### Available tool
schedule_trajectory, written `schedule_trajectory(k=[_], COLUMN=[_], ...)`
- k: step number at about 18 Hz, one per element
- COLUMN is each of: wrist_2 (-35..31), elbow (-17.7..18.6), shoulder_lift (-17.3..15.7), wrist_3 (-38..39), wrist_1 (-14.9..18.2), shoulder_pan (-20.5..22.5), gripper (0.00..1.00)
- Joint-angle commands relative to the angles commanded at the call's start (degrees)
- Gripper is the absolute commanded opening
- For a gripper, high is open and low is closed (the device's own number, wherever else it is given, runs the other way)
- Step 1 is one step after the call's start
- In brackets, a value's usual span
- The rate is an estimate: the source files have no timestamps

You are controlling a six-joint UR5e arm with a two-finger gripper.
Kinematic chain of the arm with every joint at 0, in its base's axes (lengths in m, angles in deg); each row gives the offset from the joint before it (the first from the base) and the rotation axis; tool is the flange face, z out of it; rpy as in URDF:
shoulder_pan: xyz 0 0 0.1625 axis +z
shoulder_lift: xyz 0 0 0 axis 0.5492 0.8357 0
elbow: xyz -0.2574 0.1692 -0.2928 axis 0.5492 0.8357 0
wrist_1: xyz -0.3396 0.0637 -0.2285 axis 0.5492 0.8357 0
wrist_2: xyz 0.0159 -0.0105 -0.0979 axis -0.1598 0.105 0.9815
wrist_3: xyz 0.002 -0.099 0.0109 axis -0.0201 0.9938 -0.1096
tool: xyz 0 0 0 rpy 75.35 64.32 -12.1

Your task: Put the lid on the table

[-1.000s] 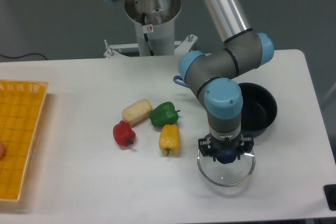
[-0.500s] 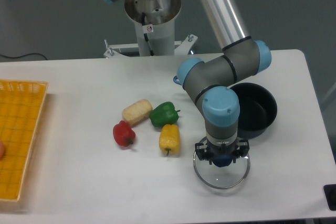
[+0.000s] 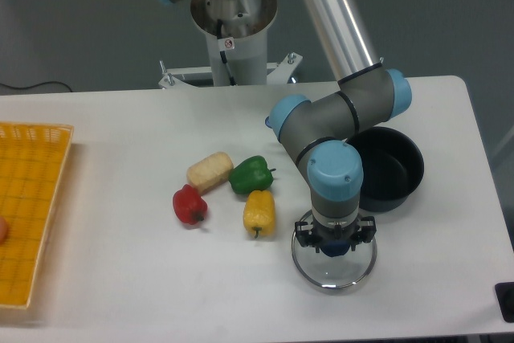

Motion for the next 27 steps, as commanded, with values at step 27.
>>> schedule_trajectory(k=[27], wrist_2=[-0.4], elbow=[1.3], shoulder_lift=[0.4], wrist_3=[-1.0], wrist_1=[-0.3], shoulder_pan=[0.0], gripper=[0.91])
